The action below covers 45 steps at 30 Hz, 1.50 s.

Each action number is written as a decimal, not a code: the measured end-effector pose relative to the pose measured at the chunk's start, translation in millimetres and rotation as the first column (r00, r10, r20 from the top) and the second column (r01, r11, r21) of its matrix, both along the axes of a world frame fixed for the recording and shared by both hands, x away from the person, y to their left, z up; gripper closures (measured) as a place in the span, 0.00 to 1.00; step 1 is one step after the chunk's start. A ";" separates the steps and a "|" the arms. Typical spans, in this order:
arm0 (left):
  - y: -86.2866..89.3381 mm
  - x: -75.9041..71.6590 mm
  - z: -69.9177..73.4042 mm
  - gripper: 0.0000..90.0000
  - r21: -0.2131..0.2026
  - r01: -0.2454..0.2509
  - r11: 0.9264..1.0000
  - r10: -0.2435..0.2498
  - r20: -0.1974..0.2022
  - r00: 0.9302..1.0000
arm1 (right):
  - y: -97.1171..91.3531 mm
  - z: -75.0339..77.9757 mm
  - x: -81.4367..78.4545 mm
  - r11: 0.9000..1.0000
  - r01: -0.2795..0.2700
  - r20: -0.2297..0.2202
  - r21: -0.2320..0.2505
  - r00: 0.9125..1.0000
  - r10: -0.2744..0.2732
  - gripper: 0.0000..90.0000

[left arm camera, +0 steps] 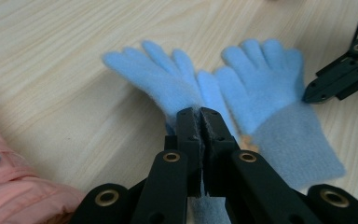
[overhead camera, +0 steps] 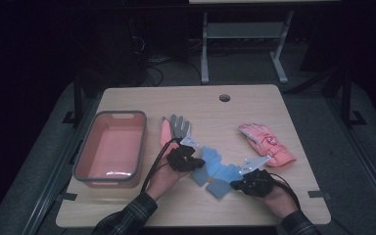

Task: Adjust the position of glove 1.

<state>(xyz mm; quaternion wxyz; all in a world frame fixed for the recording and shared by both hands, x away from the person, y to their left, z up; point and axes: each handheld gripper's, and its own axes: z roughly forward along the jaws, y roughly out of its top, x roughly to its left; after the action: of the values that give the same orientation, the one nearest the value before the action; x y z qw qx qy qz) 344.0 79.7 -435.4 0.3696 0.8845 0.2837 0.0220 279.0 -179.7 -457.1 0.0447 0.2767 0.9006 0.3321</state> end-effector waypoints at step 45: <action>-27.8 -17.1 9.9 0.97 -0.061 0.091 0.994 -0.091 0.004 0.996 | 45.6 -4.8 20.6 0.997 -0.064 0.017 0.031 0.998 0.064 1.00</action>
<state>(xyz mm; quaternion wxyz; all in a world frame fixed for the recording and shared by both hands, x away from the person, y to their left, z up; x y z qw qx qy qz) 326.9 51.9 -425.4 0.3972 0.8849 0.2434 -0.0033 299.7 -134.1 -461.9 0.0369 0.2458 0.9032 0.3499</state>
